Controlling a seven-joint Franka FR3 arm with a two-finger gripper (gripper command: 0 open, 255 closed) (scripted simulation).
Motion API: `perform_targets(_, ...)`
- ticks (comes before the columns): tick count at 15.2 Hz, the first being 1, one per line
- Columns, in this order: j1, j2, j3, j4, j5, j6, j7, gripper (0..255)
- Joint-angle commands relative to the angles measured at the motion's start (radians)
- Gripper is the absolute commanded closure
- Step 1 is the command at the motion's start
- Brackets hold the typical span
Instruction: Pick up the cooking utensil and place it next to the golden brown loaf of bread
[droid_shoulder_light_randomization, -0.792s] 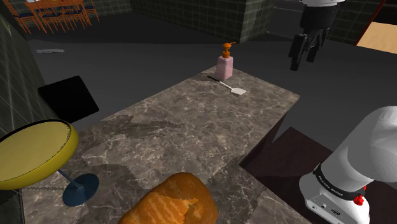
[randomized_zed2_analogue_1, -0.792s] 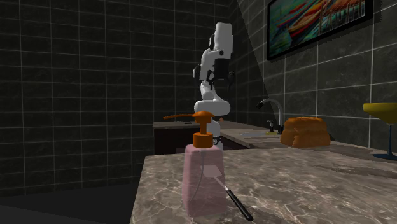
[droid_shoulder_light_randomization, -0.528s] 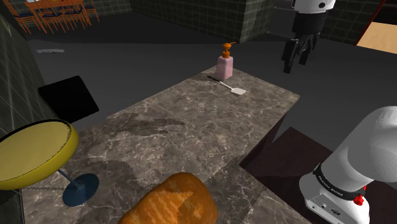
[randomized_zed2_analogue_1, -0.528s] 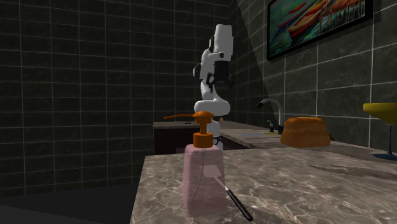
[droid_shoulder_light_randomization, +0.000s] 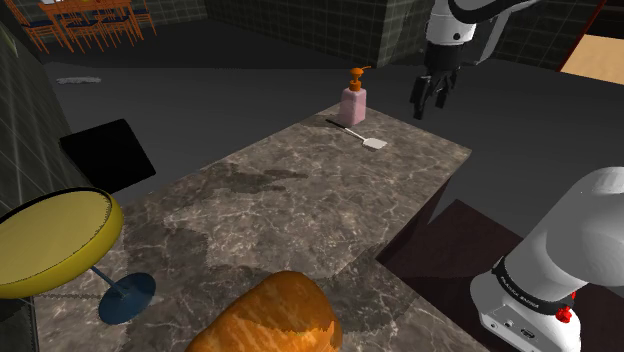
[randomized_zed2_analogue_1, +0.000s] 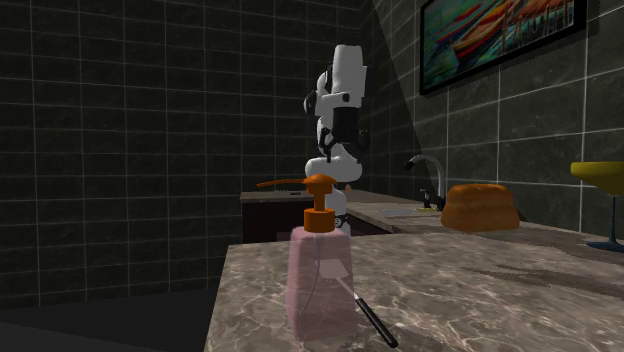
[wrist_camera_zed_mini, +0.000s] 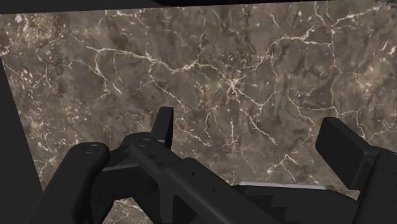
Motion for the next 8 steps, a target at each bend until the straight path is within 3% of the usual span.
perform_targets(1, 0.002, 0.066, -0.015, 0.008, 0.000, 0.070, -0.017, 0)
perform_targets(8, 0.009, 0.314, -0.062, 0.098, 0.025, 0.262, -0.091, 0)
